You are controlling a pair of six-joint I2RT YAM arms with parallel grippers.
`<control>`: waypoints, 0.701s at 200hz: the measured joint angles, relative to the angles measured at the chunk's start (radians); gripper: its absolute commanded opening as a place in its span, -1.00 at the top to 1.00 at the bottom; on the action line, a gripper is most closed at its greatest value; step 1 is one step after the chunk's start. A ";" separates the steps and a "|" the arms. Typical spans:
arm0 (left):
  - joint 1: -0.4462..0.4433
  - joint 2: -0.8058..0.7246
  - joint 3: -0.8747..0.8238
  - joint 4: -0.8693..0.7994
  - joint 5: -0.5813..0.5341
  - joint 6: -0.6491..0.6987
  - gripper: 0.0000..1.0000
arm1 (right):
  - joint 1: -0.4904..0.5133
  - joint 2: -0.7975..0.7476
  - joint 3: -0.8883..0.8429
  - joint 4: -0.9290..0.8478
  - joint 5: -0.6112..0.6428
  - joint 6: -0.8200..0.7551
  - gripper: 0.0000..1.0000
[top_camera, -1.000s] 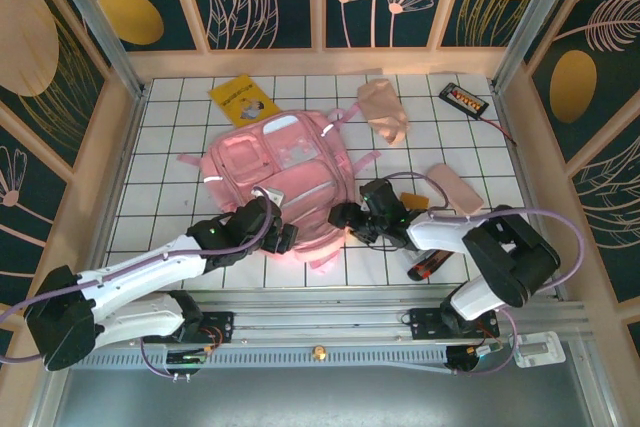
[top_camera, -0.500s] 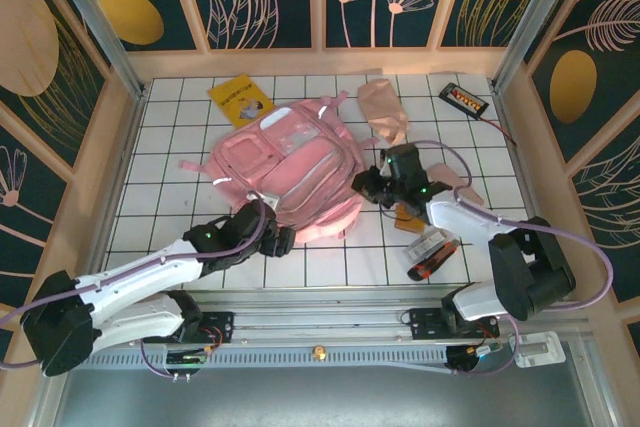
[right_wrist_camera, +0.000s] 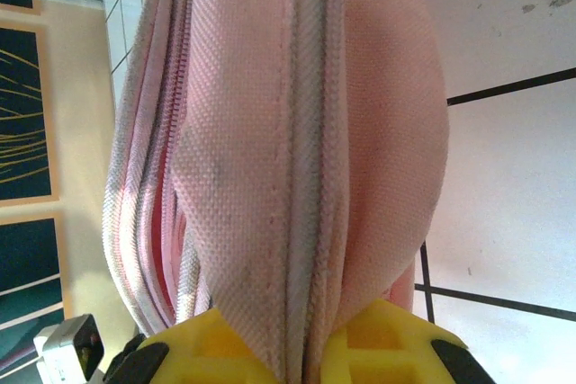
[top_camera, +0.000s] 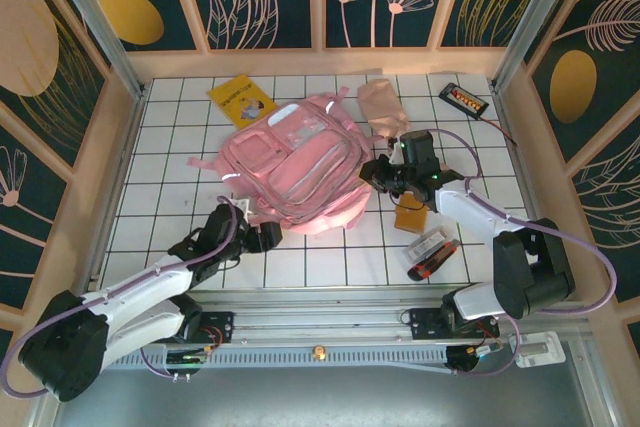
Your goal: Pack books, pencil case, and school supplies into a backpack
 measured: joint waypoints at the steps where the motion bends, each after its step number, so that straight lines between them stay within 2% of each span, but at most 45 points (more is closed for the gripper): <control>1: 0.002 0.001 0.000 0.003 0.003 -0.002 -0.41 | 0.000 0.000 0.000 0.000 0.000 0.000 1.00; 59: 0.069 0.027 -0.005 0.138 0.155 -0.035 -0.28 | 0.000 0.000 0.000 0.001 -0.004 0.000 1.00; 140: 0.070 0.154 0.025 0.188 0.226 -0.039 -0.22 | 0.000 0.000 0.000 0.001 -0.008 0.001 1.00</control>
